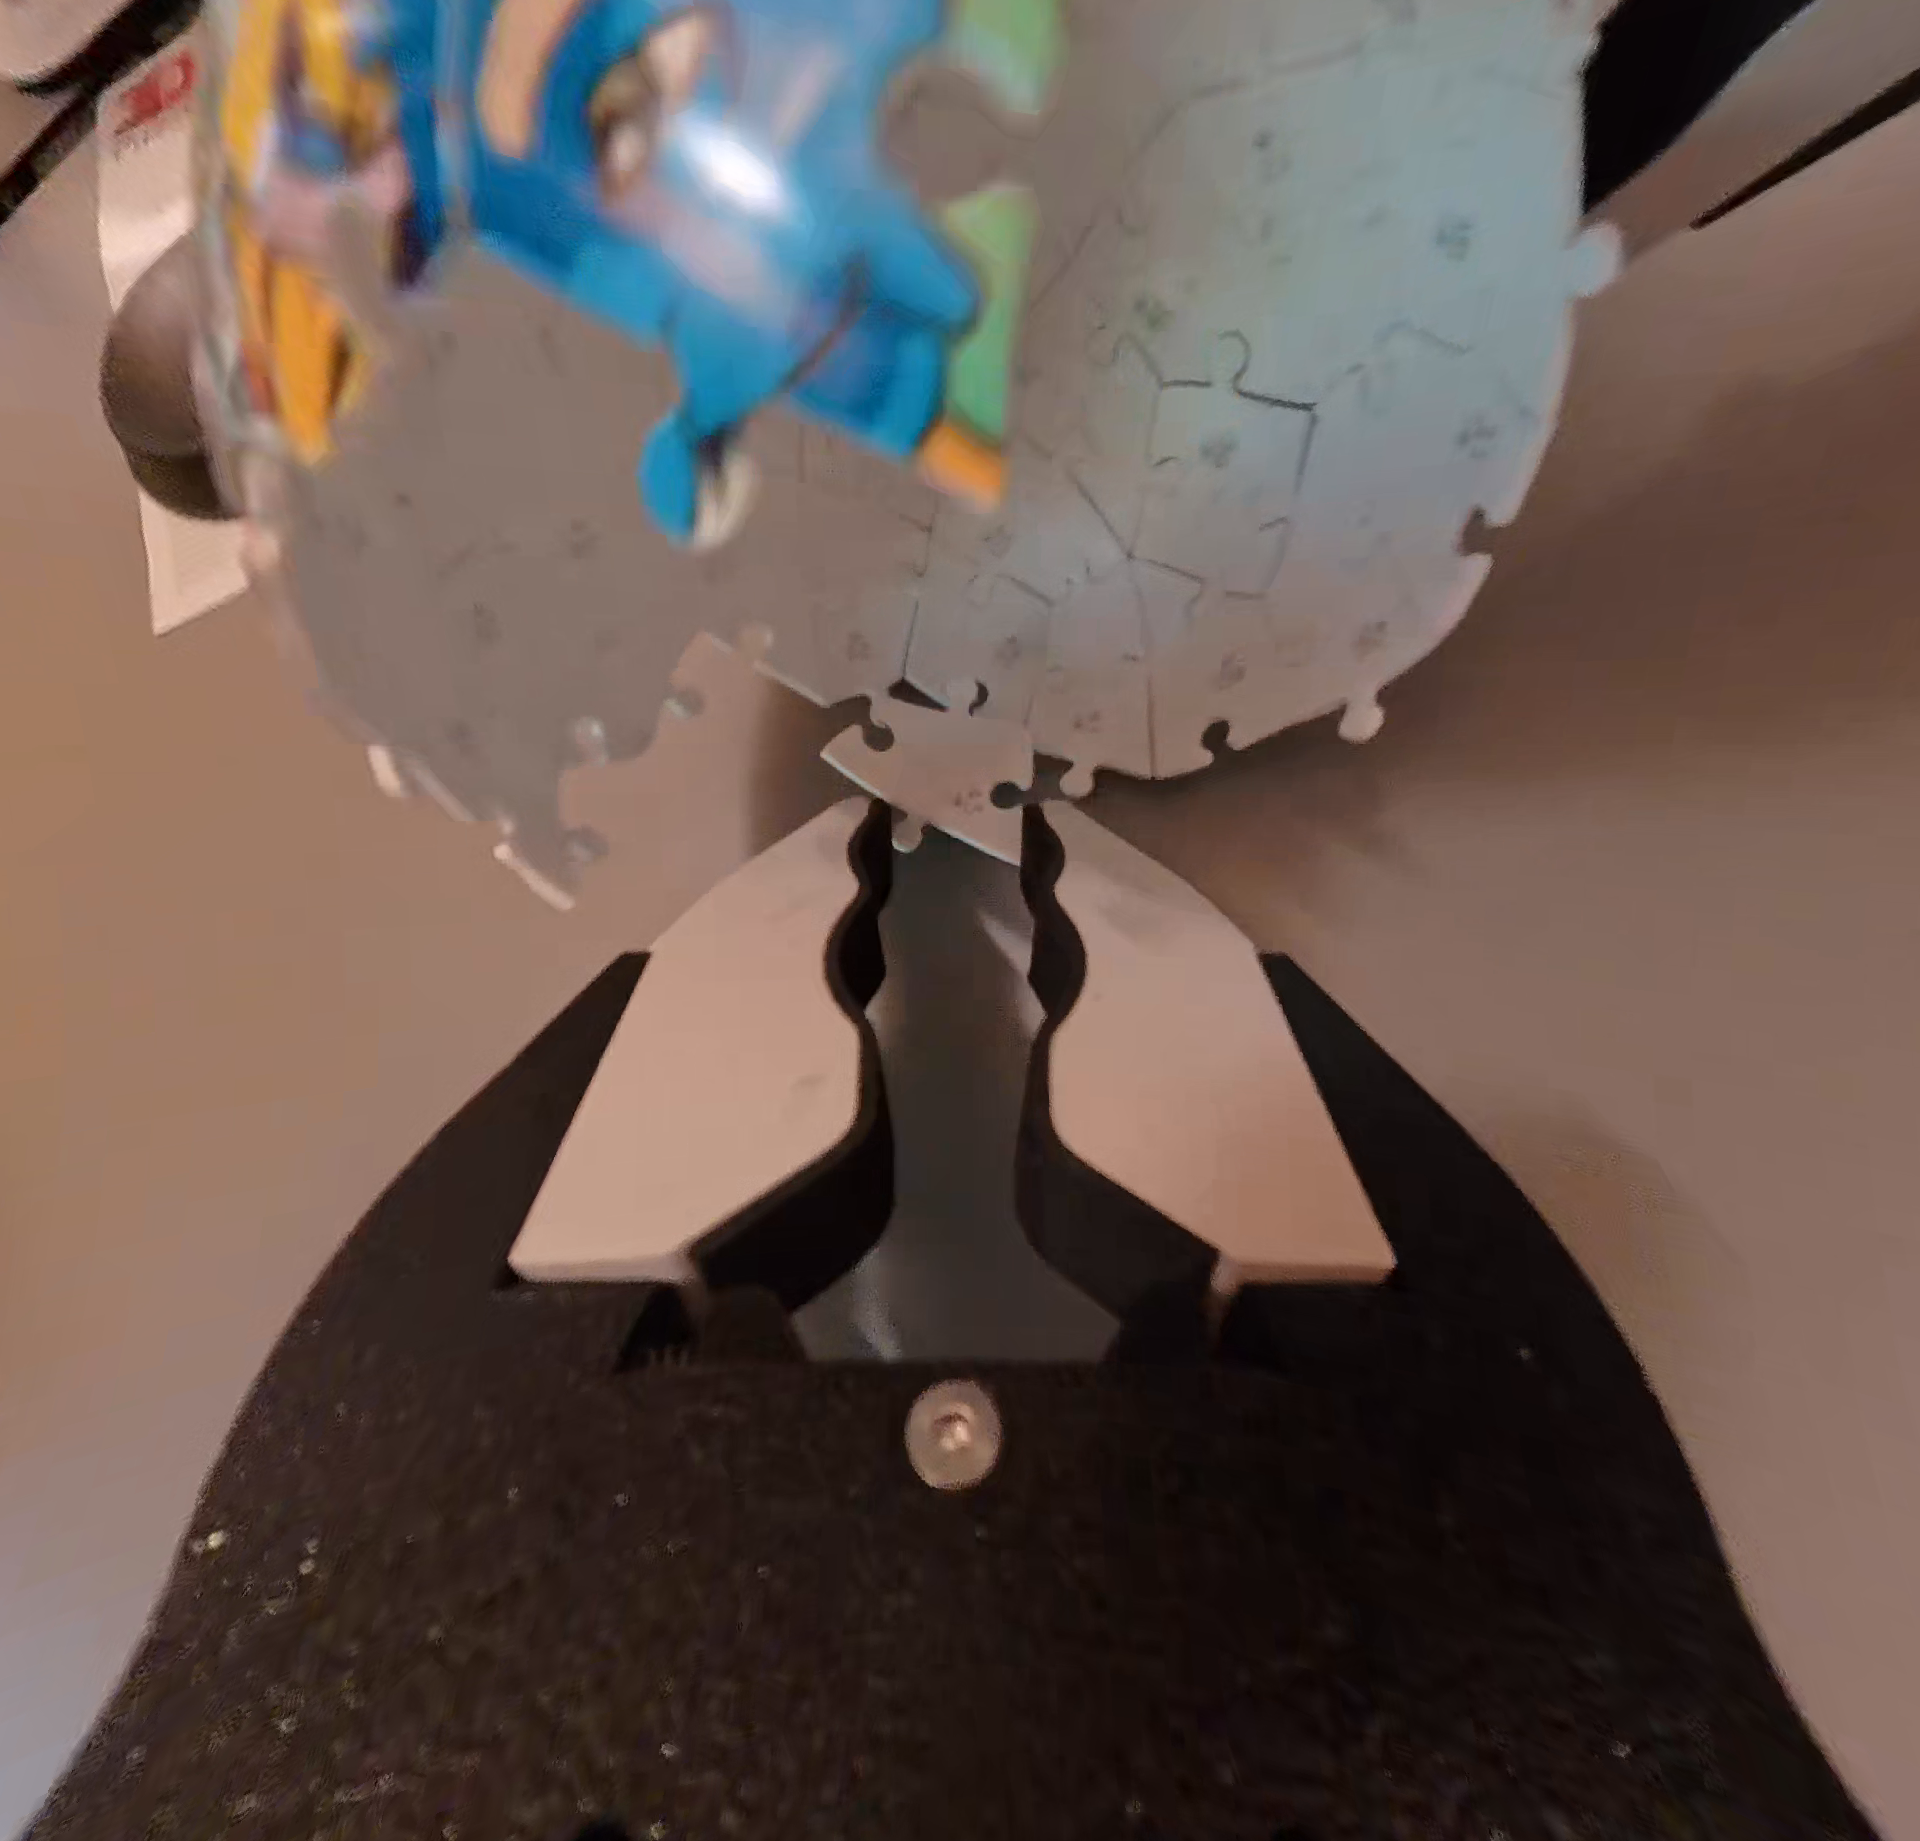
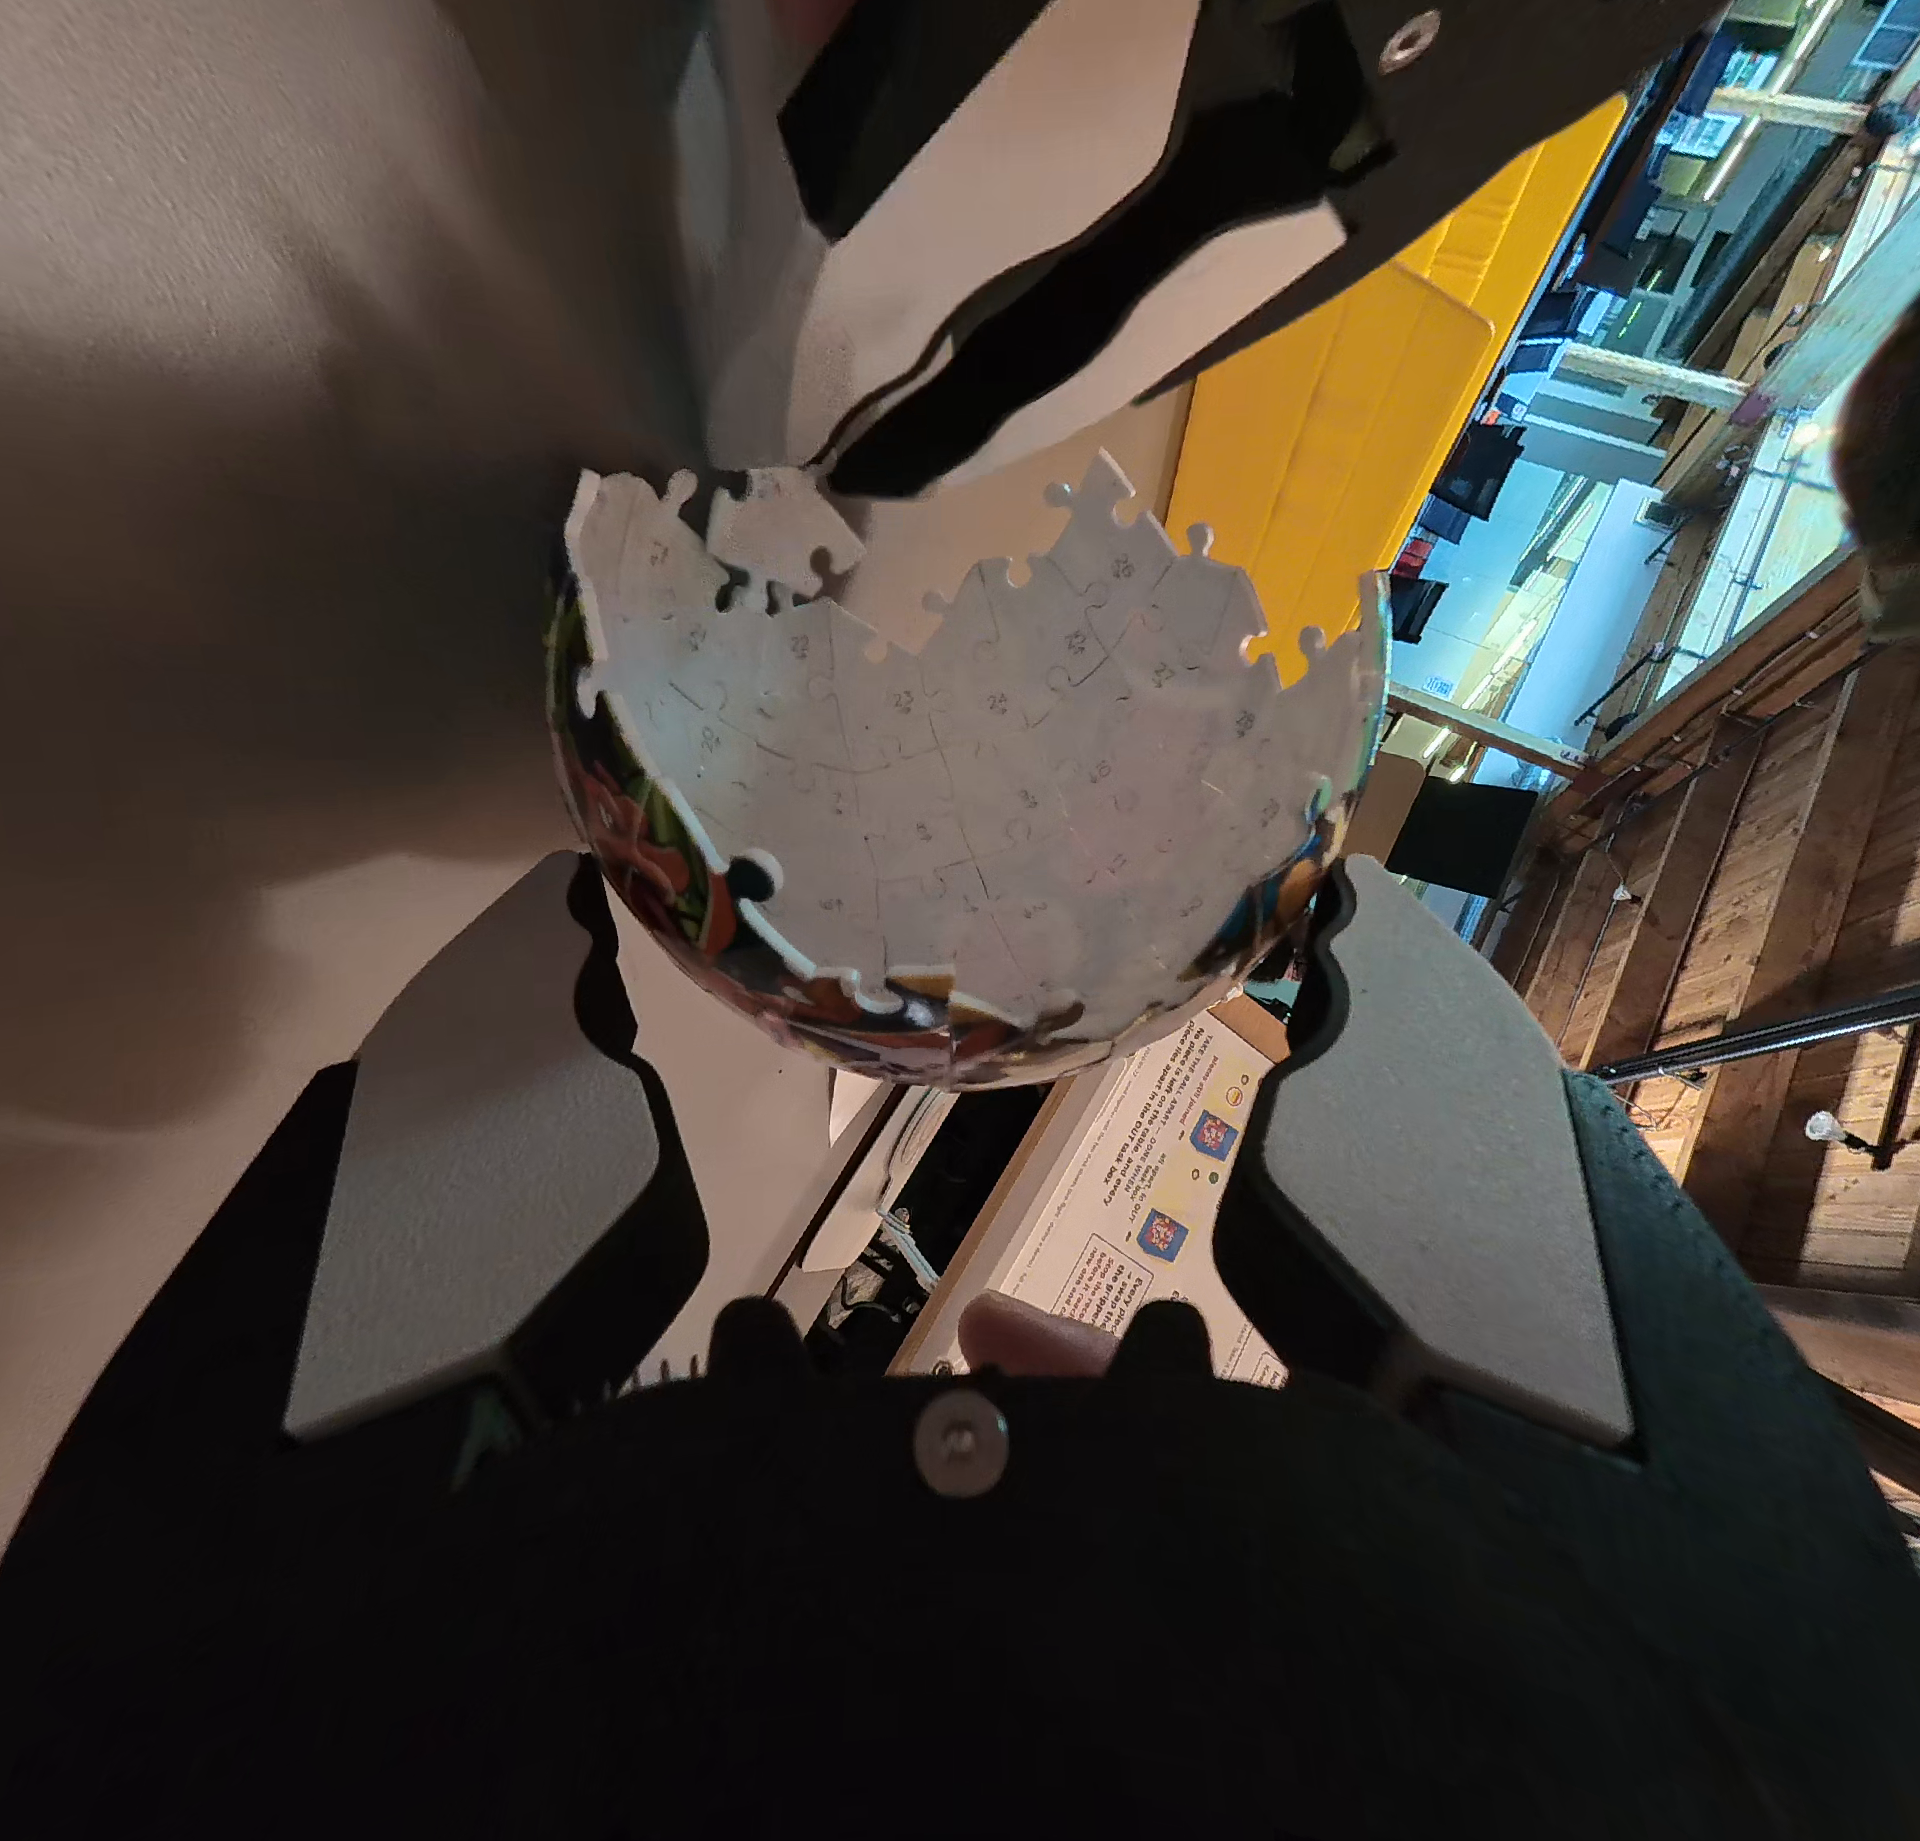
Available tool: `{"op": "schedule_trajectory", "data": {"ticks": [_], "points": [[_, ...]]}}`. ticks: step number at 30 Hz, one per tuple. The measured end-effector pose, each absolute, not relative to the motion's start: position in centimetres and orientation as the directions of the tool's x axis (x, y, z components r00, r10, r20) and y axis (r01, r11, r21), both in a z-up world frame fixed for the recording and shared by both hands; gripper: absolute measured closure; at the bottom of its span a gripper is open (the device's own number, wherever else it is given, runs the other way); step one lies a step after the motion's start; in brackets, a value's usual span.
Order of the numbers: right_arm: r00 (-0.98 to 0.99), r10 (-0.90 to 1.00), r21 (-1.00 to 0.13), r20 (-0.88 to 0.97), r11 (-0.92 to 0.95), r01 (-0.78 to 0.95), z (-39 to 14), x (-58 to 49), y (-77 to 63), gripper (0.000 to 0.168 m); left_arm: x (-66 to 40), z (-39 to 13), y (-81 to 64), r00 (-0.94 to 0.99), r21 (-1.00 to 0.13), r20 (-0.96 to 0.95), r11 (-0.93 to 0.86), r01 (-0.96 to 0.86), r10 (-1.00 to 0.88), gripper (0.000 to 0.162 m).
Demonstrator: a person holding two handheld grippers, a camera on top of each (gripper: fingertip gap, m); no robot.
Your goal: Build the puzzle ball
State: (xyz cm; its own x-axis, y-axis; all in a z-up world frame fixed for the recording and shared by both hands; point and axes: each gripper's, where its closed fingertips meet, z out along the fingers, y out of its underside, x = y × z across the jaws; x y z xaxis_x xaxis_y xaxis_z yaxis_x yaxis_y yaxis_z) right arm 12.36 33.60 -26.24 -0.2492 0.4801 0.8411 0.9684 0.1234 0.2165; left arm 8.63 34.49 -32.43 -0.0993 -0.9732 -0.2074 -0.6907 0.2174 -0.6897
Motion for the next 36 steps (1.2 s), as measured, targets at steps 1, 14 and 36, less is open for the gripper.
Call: {"op": "schedule_trajectory", "data": {"ticks": [1, 14, 36], "points": [[-0.248, 0.480, 0.215, 0.841, 0.124, 0.969, -26.2, 12.4, 33.6, 0.043, 8.8, -32.3, 34.5, -0.109, -0.689, -0.227, 0.238, -0.684, -0.968, 0.139], [-0.226, 0.484, 0.189, 0.846, 0.124, 0.974, -26.3, 12.6, 33.7, 0.043, 9.3, -32.5, 34.8, -0.109, -0.683, -0.217, 0.231, -0.693, -0.970, 0.138], [-0.230, 0.482, 0.195, 0.845, 0.123, 0.973, -26.3, 12.6, 33.7, 0.043, 9.6, -31.7, 36.2, 0.028, -0.717, -0.206, 0.131, -0.685, -0.978, 0.153]]}}
